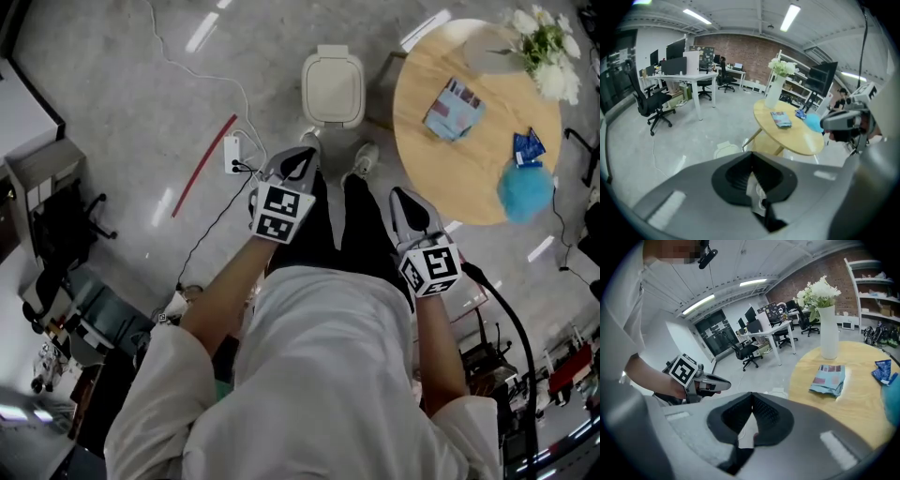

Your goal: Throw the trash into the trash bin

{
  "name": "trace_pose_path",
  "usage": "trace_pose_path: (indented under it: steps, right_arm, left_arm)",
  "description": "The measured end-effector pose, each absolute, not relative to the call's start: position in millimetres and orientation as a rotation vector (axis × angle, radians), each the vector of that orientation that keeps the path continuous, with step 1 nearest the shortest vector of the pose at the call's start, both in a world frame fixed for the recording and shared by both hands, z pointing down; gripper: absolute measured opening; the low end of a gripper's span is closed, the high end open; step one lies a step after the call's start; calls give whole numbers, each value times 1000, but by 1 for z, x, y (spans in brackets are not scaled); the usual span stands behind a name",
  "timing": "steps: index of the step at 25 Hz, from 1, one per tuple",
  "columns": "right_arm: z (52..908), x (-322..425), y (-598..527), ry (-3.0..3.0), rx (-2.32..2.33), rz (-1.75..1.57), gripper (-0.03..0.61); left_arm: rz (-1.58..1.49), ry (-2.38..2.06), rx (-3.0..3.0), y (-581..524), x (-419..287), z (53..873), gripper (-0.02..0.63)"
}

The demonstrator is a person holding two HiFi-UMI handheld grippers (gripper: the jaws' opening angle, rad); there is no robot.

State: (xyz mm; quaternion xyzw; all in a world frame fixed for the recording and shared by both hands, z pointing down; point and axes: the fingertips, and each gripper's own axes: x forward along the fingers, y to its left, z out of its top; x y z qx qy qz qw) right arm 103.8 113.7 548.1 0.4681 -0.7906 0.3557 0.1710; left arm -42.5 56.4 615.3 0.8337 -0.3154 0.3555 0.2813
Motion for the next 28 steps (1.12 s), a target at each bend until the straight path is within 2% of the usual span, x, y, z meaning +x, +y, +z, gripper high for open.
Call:
trace_pose_path:
  steps: [28]
  right_arm:
    - [690, 77, 131, -2216, 1178, 1072, 2]
  left_arm:
    - [1012, -851, 2165, 63, -29, 793, 3]
